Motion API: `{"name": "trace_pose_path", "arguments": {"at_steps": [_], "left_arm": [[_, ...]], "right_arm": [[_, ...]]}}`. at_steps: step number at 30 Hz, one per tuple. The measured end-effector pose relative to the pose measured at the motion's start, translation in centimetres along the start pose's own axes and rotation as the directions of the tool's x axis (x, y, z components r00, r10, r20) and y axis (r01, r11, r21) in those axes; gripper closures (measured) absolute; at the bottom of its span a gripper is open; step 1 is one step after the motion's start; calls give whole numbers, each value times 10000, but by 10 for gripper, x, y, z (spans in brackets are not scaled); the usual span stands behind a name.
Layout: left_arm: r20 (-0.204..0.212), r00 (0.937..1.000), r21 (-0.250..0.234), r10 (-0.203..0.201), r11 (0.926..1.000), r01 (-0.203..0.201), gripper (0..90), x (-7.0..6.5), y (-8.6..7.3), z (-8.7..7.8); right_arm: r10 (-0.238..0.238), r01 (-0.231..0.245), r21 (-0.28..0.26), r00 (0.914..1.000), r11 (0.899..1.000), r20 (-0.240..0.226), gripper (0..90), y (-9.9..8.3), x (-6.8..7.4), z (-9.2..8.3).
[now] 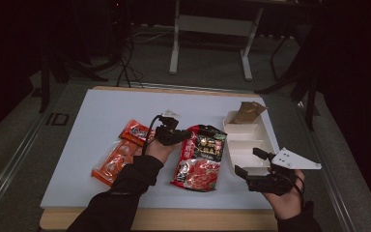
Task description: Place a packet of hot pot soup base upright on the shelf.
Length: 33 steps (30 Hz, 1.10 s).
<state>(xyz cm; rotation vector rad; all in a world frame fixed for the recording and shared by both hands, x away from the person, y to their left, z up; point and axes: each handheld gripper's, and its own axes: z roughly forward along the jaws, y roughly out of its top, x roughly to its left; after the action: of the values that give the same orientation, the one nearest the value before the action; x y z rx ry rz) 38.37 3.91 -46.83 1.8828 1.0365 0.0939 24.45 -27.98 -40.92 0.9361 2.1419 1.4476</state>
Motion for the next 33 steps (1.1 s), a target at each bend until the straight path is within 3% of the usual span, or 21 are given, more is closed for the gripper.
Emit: {"name": "trace_pose_path", "arguments": {"at_steps": [10,14,16,25,33], "left_arm": [[675,9959,-681,597,9962,-551,875,-24,4,-24],[945,9894,-1253,1099,9873,-977,875,-32,3,-34],[858,9885,-1411,1244,9837,-1116,875,-36,2,-38],[1516,9855,-1840,759,9818,-473,875,-36,6,-51],[2270,9710,-2303,750,9729,-213,874,-42,12,-55]], "right_arm": [[52,-55,167,9999,9998,146,111,0,-4,-2],[162,-163,294,9999,9994,22,112,2,-5,0],[138,-137,271,9999,9995,-30,133,3,-5,0],[192,-189,391,9998,9991,-83,138,6,-10,7],[144,-136,587,9998,9982,-133,157,17,-12,21]]}}
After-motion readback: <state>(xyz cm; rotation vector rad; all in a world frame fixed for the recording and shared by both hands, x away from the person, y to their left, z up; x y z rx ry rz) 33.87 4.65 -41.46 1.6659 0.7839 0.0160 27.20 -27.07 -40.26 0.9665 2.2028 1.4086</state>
